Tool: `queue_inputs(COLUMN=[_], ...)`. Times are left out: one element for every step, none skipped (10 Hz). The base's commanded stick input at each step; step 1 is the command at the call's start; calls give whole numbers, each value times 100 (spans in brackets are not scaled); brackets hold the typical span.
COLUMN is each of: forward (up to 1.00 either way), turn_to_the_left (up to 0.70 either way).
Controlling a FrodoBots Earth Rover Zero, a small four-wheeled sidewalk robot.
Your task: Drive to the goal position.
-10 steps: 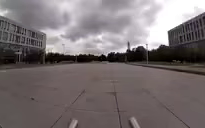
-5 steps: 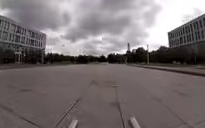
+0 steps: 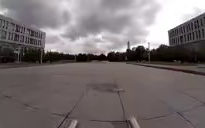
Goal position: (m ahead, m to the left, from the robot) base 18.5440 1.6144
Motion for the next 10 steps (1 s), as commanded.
queue_inputs(forward=[100, 100, 100, 100, 100, 100, 100, 100, 100, 100], turn_to_the_left=[0, 0, 0, 0, 0, 0, 0, 0, 0, 0])
